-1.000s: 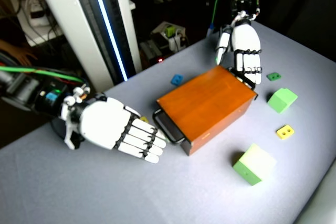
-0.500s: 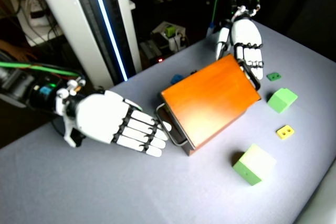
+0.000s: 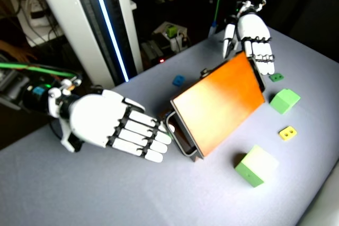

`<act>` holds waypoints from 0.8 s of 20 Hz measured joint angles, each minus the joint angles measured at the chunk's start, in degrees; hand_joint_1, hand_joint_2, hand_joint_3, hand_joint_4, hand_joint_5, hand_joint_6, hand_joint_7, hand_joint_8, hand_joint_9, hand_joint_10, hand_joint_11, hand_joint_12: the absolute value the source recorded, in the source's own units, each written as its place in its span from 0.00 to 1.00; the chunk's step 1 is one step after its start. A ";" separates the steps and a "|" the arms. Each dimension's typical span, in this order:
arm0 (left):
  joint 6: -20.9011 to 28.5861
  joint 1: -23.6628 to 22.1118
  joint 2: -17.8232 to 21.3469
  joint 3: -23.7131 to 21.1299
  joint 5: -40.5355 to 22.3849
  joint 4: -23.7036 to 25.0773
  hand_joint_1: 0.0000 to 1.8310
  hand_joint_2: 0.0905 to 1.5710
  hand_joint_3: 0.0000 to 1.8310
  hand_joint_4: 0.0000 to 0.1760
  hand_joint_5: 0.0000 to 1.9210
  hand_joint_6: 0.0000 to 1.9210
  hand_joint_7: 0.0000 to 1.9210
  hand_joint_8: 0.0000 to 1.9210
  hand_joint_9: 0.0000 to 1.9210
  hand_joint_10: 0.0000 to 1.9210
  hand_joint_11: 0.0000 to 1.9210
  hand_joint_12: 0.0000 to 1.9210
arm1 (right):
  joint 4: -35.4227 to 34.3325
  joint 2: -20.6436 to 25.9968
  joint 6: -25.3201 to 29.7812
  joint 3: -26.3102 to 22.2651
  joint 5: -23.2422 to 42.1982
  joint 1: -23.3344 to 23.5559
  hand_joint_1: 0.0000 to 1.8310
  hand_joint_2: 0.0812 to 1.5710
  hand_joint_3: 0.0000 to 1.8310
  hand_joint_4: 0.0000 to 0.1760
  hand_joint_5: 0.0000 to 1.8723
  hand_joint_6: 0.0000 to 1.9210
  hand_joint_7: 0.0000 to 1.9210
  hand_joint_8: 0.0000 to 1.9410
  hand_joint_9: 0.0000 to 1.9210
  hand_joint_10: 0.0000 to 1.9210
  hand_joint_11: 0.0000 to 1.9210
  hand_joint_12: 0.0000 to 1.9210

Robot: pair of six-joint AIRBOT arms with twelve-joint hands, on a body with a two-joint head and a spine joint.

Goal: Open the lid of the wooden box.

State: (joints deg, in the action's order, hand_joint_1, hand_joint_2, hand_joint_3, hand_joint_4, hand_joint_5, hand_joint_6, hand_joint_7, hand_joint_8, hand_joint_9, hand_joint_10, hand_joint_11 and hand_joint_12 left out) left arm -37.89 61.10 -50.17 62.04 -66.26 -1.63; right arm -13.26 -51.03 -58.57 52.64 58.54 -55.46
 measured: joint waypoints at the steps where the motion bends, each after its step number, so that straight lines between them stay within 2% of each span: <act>1: -0.07 -1.03 -0.04 0.48 0.20 -0.04 0.16 0.87 0.00 0.23 0.00 0.00 0.00 0.00 0.00 0.00 0.00 0.00 | -0.24 0.00 -0.15 0.26 0.17 0.70 0.13 0.90 0.00 0.00 0.00 0.00 0.00 0.00 0.00 0.00 0.00 0.00; 2: -0.20 -2.38 -0.57 1.44 0.15 -0.28 0.16 0.87 0.00 0.24 0.00 0.00 0.00 0.00 0.00 0.00 0.00 0.00 | -0.79 -0.02 -0.35 0.55 0.55 1.31 0.14 0.90 0.00 0.00 0.00 0.00 0.00 0.00 0.00 0.00 0.00 0.00; 3: -0.20 -3.19 -0.90 1.84 0.31 -0.48 0.14 0.88 0.00 0.23 0.00 0.00 0.00 0.00 0.00 0.00 0.00 0.00 | -1.11 -0.02 -0.44 0.72 0.76 1.38 0.18 0.89 0.01 0.00 0.00 0.00 0.00 0.00 0.00 0.00 0.00 0.18; 4: -0.24 -4.33 -1.42 2.36 0.72 -0.85 0.16 0.88 0.00 0.25 0.00 0.00 0.00 0.00 0.00 0.00 0.00 0.00 | -1.20 -0.20 -0.52 1.22 0.90 1.77 0.20 0.89 0.01 0.00 0.00 0.00 0.00 0.00 0.00 0.00 0.00 0.22; 6: -0.24 -6.58 -2.08 3.69 2.21 -0.72 0.18 0.87 0.00 0.23 0.00 0.00 0.00 0.00 0.00 0.00 0.00 0.00 | -2.73 -0.92 -0.68 2.25 0.92 2.54 0.26 0.89 0.00 0.00 0.00 0.00 0.00 0.00 0.00 0.00 0.00 0.02; 7: -0.26 -7.32 -2.43 4.22 2.67 -0.72 0.18 0.87 0.00 0.23 0.00 0.00 0.00 0.00 0.00 0.00 0.00 0.00 | -3.06 -1.16 -0.70 2.62 0.72 3.08 0.26 0.89 0.00 0.00 0.00 0.00 0.00 0.00 0.00 0.00 0.00 0.02; 8: -0.26 -8.22 -2.86 4.70 3.28 -0.83 0.21 0.87 0.00 0.11 0.00 0.00 0.00 0.00 0.00 0.00 0.00 0.00 | -3.54 -1.53 -0.74 3.13 0.72 3.58 0.26 0.89 0.00 0.00 0.00 0.00 0.00 0.00 0.00 0.00 0.00 0.00; 9: -0.28 -8.83 -3.41 5.38 3.72 -0.96 0.21 0.87 0.00 0.05 0.00 0.00 0.00 0.00 0.00 0.00 0.00 0.00 | -3.69 -1.73 -0.87 3.45 0.87 4.00 0.28 0.90 0.00 0.00 0.00 0.00 0.00 0.00 0.00 0.00 0.00 0.00; 11: -0.26 -9.35 -4.02 6.12 4.02 -1.42 0.22 0.87 0.00 0.08 0.00 0.00 0.00 0.00 0.00 0.00 0.00 0.00 | -4.26 -2.08 -0.96 3.93 0.90 4.50 0.32 0.90 0.00 0.00 0.00 0.00 0.00 0.00 0.00 0.00 0.00 0.00; 12: -0.33 -9.44 -4.26 6.16 4.07 -2.01 0.22 0.87 0.00 0.23 0.00 0.00 0.00 0.00 0.00 0.00 0.00 0.00 | -5.01 -2.12 -0.96 4.00 0.74 4.66 0.33 0.90 0.00 0.00 0.00 0.00 0.00 0.00 0.00 0.00 0.00 0.00; 16: -0.70 -9.51 -4.37 6.54 4.07 -2.34 0.24 0.87 0.00 0.16 0.00 0.00 0.00 0.00 0.00 0.00 0.00 0.00 | -5.40 -2.29 -1.11 4.55 0.81 4.66 0.32 0.91 0.00 0.00 0.00 0.00 0.00 0.00 0.00 0.00 0.00 0.00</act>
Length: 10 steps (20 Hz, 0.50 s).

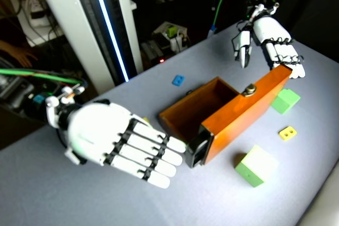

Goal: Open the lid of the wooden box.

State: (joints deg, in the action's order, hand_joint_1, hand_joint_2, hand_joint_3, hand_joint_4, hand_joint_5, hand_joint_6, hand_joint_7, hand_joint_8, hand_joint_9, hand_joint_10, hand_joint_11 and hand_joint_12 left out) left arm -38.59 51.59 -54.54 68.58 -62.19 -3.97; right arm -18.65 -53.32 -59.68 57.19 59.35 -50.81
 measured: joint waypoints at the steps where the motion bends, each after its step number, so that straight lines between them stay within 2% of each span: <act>1: -0.09 -0.52 -0.52 0.61 0.17 0.15 0.25 0.87 0.00 0.22 0.00 0.00 0.00 0.00 0.00 0.00 0.00 0.00 | -0.48 -0.13 -0.15 0.24 -0.17 0.24 0.32 0.91 0.00 0.00 0.00 0.00 0.00 0.00 0.00 0.00 0.00 0.00; 2: -0.13 -0.94 -1.22 1.16 0.70 -0.57 0.27 0.87 0.00 0.28 0.00 0.00 0.00 0.00 0.00 0.00 0.00 0.00 | -1.27 -0.35 -0.17 0.70 -0.15 0.46 0.33 0.91 0.00 0.00 0.00 0.00 0.00 0.00 0.00 0.00 0.00 0.00; 4: -0.13 -1.88 -1.75 1.64 1.55 -0.13 0.29 0.87 0.00 0.26 0.00 0.00 0.00 0.00 0.00 0.00 0.00 0.00 | -1.88 -0.44 -0.17 1.14 -0.02 0.68 0.34 0.91 0.00 0.00 0.00 0.00 0.00 0.00 0.00 0.00 0.00 0.00; 6: -0.11 -2.64 -2.51 2.49 2.21 0.02 0.31 0.86 0.00 0.28 0.00 0.00 0.00 0.00 0.00 0.00 0.00 0.00 | -2.54 -0.52 -0.17 1.68 -0.94 1.46 0.34 0.90 0.00 0.00 0.00 0.00 0.00 0.00 0.00 0.00 0.00 0.00; 7: 0.00 -2.93 -2.97 2.80 2.91 -0.22 0.32 0.86 0.00 0.35 0.00 0.00 0.00 0.00 0.00 0.00 0.00 0.00 | -2.34 -0.79 -0.22 2.32 -1.27 1.86 0.33 0.90 0.00 0.00 0.00 0.00 0.00 0.00 0.00 0.00 0.00 0.00; 8: -0.02 -3.02 -3.19 3.06 3.10 -0.07 0.32 0.86 0.00 0.35 0.00 0.00 0.00 0.00 0.00 0.00 0.00 0.00 | -2.56 -0.96 -0.22 2.49 -1.60 2.12 0.33 0.90 0.00 0.00 0.00 0.00 0.00 0.00 0.00 0.00 0.00 0.00; 9: 0.09 -3.23 -3.43 3.15 3.74 -0.33 0.33 0.86 0.00 0.42 0.00 0.00 0.00 0.00 0.00 0.00 0.00 0.00 | -2.54 -1.22 -0.24 2.86 -1.84 2.12 0.32 0.90 0.00 0.00 0.00 0.00 0.00 0.00 0.00 0.00 0.00 0.00; 10: 0.28 -3.23 -3.43 3.15 3.61 -0.31 0.31 0.86 0.00 0.40 0.00 0.00 0.00 0.00 0.00 0.00 0.00 0.00 | -2.49 -1.27 -0.22 2.84 -2.29 2.12 0.32 0.90 0.00 0.00 0.00 0.00 0.00 0.00 0.00 0.00 0.00 0.00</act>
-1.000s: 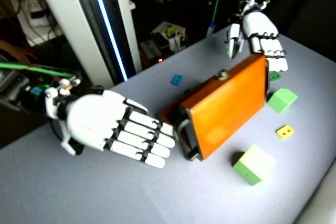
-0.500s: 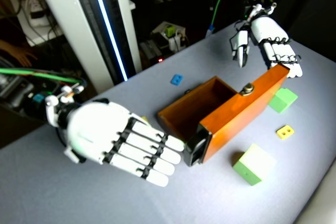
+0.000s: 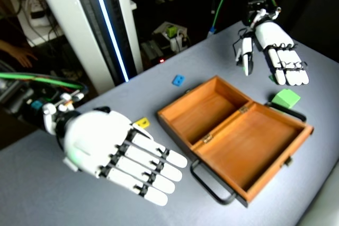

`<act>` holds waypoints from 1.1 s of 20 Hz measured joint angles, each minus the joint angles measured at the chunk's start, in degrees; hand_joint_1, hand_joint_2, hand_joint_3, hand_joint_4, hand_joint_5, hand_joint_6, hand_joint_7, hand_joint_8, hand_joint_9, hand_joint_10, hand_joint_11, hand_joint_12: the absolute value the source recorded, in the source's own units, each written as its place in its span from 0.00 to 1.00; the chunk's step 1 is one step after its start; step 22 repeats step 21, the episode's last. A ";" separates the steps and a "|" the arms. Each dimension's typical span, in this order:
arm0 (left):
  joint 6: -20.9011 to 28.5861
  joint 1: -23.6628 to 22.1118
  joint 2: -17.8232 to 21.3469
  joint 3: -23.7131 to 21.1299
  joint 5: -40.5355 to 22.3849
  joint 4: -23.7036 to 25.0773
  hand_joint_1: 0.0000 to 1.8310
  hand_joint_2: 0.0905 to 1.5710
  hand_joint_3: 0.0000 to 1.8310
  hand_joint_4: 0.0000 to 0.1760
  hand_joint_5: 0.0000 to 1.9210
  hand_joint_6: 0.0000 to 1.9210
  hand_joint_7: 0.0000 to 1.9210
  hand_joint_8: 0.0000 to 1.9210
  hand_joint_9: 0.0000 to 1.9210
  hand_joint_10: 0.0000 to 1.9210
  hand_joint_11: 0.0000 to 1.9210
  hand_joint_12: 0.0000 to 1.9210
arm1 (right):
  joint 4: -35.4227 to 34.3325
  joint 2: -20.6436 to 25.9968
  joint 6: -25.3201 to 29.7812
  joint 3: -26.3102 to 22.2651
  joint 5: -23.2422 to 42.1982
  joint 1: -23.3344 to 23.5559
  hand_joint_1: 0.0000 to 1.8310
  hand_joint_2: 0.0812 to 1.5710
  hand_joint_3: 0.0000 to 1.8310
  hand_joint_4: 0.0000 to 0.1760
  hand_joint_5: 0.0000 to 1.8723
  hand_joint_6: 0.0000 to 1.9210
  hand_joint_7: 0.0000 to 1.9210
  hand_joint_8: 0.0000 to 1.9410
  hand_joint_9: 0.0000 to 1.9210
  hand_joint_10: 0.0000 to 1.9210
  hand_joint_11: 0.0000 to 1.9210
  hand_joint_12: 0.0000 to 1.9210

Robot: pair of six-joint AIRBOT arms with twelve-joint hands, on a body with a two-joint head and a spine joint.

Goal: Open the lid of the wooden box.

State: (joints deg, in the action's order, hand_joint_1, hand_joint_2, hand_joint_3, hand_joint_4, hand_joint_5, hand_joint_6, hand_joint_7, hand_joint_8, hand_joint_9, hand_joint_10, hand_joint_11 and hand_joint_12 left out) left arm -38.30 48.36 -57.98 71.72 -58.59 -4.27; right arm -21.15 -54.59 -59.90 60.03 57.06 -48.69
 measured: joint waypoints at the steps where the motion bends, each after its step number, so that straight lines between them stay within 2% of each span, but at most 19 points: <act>1: 0.02 0.00 0.02 -0.02 -0.20 -0.02 0.31 0.86 0.00 0.37 0.00 0.00 0.00 0.00 0.00 0.00 0.00 0.00 | 0.11 -0.04 0.00 -0.09 -0.22 0.00 0.30 0.90 0.00 0.00 0.00 0.00 0.00 0.00 0.00 0.00 0.00 0.00; 2: 0.02 0.00 0.02 -0.04 -0.57 0.00 0.32 0.86 0.00 0.30 0.01 0.00 0.00 0.00 0.00 0.00 0.00 0.00 | 0.15 -0.02 -0.04 -0.22 -0.26 0.00 0.30 0.90 0.00 0.00 0.00 0.00 0.00 0.00 0.00 0.00 0.01 0.00; 3: 0.09 0.02 0.20 -0.52 -1.14 -0.35 0.33 0.85 0.00 0.11 0.03 0.01 0.00 0.00 0.00 0.00 0.00 0.00 | 0.13 0.20 -0.04 -0.79 -0.20 0.00 0.30 0.90 0.00 0.00 0.00 0.00 0.00 0.00 0.00 0.00 0.01 0.01; 4: 0.22 0.52 0.66 -1.22 -2.82 -0.22 0.26 0.86 0.00 0.06 0.02 0.01 0.00 0.00 0.00 0.00 0.00 0.00 | 0.50 0.66 -0.07 -1.75 0.20 0.00 0.26 0.91 0.00 0.00 0.00 0.00 0.00 0.00 0.00 0.00 0.01 0.01; 5: 0.17 1.20 1.03 -1.62 -3.82 -0.35 0.23 0.87 0.00 0.05 0.02 0.00 0.00 0.00 0.00 0.00 0.00 0.00 | 0.92 0.98 -0.11 -2.21 0.70 0.00 0.25 0.92 0.00 0.00 0.00 0.00 0.00 0.00 0.00 0.00 0.00 0.11; 6: 0.20 2.05 1.53 -2.29 -5.42 -0.68 0.23 0.88 0.01 0.07 0.00 0.00 0.00 0.00 0.00 0.00 0.00 0.00 | 1.68 1.53 -0.11 -2.91 1.70 0.00 0.21 0.92 0.00 0.00 0.00 0.00 0.00 0.00 0.00 0.00 0.00 0.27; 7: 0.22 2.93 2.03 -2.80 -7.02 -1.27 0.22 0.88 0.01 0.08 0.00 0.00 0.00 0.00 0.00 0.00 0.00 0.00 | 1.99 2.21 -0.15 -3.72 2.97 -0.02 0.15 0.91 0.00 0.00 0.00 0.00 0.00 0.00 0.00 0.00 0.00 0.30; 8: 0.20 3.91 2.58 -3.45 -8.37 -2.16 0.21 0.88 0.00 0.06 0.00 0.00 0.00 0.00 0.00 0.00 0.00 0.00 | 2.38 2.95 -0.20 -4.35 4.22 -0.07 0.15 0.91 0.00 0.00 0.00 0.00 0.00 0.00 0.00 0.00 0.00 0.27; 10: -0.46 5.22 3.56 -4.68 -12.39 -3.78 0.15 0.88 0.00 0.19 0.00 0.00 0.00 0.00 0.00 0.00 0.00 0.00 | 3.17 4.42 -0.24 -6.08 7.72 -1.01 0.13 0.92 0.00 0.00 0.00 0.00 0.00 0.00 0.00 0.00 0.00 0.09; 12: -0.50 5.95 4.00 -5.38 -15.10 -4.09 0.11 0.88 0.00 0.25 0.00 0.00 0.00 0.00 0.00 0.00 0.00 0.00 | 3.98 5.49 -0.20 -7.41 10.34 -2.49 0.12 0.91 0.00 0.00 0.00 0.00 0.00 0.00 0.00 0.00 0.00 0.05; 14: -0.50 6.36 3.98 -6.12 -18.03 -4.02 0.11 0.87 0.00 0.42 0.00 0.00 0.00 0.00 0.00 0.00 0.00 0.00 | 4.07 6.60 -0.20 -8.87 13.18 -4.37 0.12 0.90 0.00 0.00 0.00 0.00 0.00 0.00 0.00 0.00 0.00 0.09; 15: -0.48 6.47 3.98 -6.16 -18.97 -3.45 0.13 0.87 0.00 0.49 0.00 0.00 0.00 0.00 0.00 0.00 0.00 0.00 | 4.17 7.28 -0.22 -9.40 14.38 -5.09 0.13 0.90 0.00 0.00 0.00 0.00 0.00 0.00 0.00 0.00 0.00 0.02; 16: -0.50 6.73 3.98 -6.60 -20.35 -3.69 0.15 0.88 0.00 0.44 0.00 0.00 0.00 0.00 0.00 0.00 0.00 0.00 | 4.44 8.15 -0.22 -10.21 16.76 -6.05 0.09 0.88 0.00 0.09 0.00 0.00 0.00 0.00 0.00 0.00 0.00 0.00; 17: -0.50 6.95 3.98 -6.80 -21.29 -3.82 0.13 0.88 0.00 0.57 0.00 0.00 0.00 0.00 0.00 0.00 0.00 0.00 | 4.61 8.81 -0.24 -10.62 18.43 -6.91 0.08 0.87 0.00 0.17 0.00 0.00 0.00 0.00 0.00 0.00 0.00 0.00; 18: -0.50 7.04 3.98 -6.86 -22.08 -3.61 0.12 0.89 0.00 0.59 0.00 0.00 0.00 0.00 0.00 0.00 0.00 0.00 | 4.48 9.55 -0.31 -11.15 20.31 -7.80 0.12 0.88 0.00 0.28 0.00 0.00 0.00 0.00 0.00 0.00 0.00 0.00; 19: -0.55 7.08 3.98 -7.10 -23.15 -3.93 0.09 0.89 0.00 0.74 0.00 0.00 0.00 0.00 0.00 0.00 0.00 0.00 | 4.35 10.10 -0.28 -11.56 22.08 -8.66 0.14 0.88 0.00 0.37 0.00 0.00 0.00 0.00 0.00 0.00 0.00 0.00; 20: -0.52 7.30 4.04 -7.39 -24.22 -4.13 0.07 0.90 0.00 0.86 0.00 0.00 0.00 0.00 0.00 0.00 0.00 0.00 | 4.37 10.56 -0.33 -11.98 23.50 -9.09 0.16 0.88 0.00 0.27 0.00 0.00 0.00 0.00 0.00 0.00 0.00 0.00; 21: -0.55 7.54 4.17 -7.41 -24.98 -3.56 0.09 0.90 0.00 0.76 0.00 0.00 0.00 0.00 0.00 0.00 0.00 0.00 | 4.68 10.84 -0.35 -12.24 24.63 -9.42 0.14 0.90 0.00 0.00 0.00 0.00 0.00 0.00 0.00 0.00 0.00 0.15; 22: -0.55 7.54 4.17 -7.41 -24.98 -3.56 0.09 0.90 0.00 0.76 0.00 0.00 0.00 0.00 0.00 0.00 0.00 0.00 | 4.68 10.84 -0.35 -12.24 24.63 -9.42 0.14 0.90 0.00 0.00 0.00 0.00 0.00 0.00 0.00 0.00 0.00 0.15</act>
